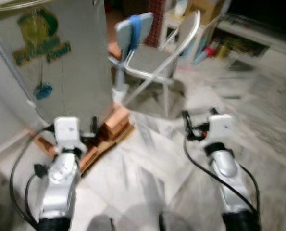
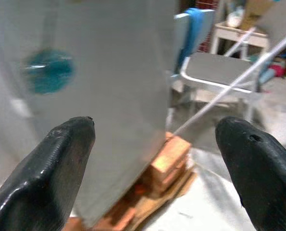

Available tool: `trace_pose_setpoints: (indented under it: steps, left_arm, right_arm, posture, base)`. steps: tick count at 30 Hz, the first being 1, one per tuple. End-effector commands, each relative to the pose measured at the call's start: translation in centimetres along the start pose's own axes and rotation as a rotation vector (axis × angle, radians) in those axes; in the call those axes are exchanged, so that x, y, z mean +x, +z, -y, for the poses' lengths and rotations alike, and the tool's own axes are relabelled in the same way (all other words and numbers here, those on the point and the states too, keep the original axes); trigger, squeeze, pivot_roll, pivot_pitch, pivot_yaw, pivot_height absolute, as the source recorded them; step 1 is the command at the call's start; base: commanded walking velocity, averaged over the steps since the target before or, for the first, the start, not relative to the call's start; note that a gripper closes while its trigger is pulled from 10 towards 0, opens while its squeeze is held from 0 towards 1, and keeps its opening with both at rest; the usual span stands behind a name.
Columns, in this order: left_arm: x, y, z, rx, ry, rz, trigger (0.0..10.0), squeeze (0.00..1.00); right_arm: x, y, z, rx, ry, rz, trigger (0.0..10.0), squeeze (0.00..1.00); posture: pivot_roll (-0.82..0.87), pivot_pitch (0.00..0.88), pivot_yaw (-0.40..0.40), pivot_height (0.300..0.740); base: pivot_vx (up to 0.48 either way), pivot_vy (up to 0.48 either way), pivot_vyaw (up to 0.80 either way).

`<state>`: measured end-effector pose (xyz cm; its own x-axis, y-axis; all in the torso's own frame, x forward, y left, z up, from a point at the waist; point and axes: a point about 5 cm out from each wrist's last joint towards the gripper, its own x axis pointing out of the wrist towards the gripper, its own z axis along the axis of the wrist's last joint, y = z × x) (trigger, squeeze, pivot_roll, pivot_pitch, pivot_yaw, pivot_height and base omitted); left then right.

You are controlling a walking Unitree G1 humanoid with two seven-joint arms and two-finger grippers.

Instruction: Restocking fridge

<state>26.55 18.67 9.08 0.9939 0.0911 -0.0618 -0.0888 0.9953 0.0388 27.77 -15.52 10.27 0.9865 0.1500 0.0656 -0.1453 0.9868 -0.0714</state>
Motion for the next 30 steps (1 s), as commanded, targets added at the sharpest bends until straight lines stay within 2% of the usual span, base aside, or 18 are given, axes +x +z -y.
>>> trace_pose_setpoints:
  steps: [1, 9, 14, 18, 23, 30]
  left_arm:
    - [-0.1, -0.1, 0.2, 0.008, 0.003, -0.002, 10.0, 0.0]
    - [-0.8, -0.9, 0.0, 0.039, 0.013, -0.035, 10.0, 0.0]
    - [-0.6, -0.6, 0.3, 0.026, -0.002, -0.02, 10.0, 0.0]
    - [-0.5, 0.3, 0.6, 0.014, -0.034, 0.033, 10.0, 0.0]
    - [-0.4, 0.4, 0.6, 0.006, -0.028, 0.03, 10.0, 0.0]
    - [-0.3, 0.6, 0.7, 0.011, -0.032, 0.048, 10.0, 0.0]
  right_arm:
    - [0.0, 0.5, 0.6, -0.014, -0.006, 0.02, 10.0, 0.0]
    - [0.3, 0.5, 0.7, -0.02, 0.005, 0.021, 10.0, 0.0]
    - [0.5, 0.6, 0.7, -0.02, 0.006, 0.023, 10.0, 0.0]
    - [0.6, 0.6, 0.6, -0.017, 0.01, 0.02, 10.0, 0.0]
    - [0.6, 0.5, 0.7, -0.02, 0.008, 0.02, 10.0, 0.0]
    - [0.8, 0.6, 0.5, -0.023, 0.013, 0.023, 10.0, 0.0]
  posture:
    - [0.05, 0.08, -0.033, 0.74]
    - [0.05, 0.079, -0.039, 0.74]
    - [0.05, 0.077, -0.039, 0.74]
    - [0.05, 0.075, -0.038, 0.74]
    - [0.05, 0.076, -0.037, 0.74]
    - [0.05, 0.087, -0.037, 0.74]
  base:
    - [0.0, 0.48, 0.0]
    - [0.0, 0.48, 0.0]
    - [0.0, 0.48, 0.0]
    - [0.0, 0.474, -0.26]
    - [0.0, 0.464, -0.52]
    - [0.0, 0.468, 0.0]
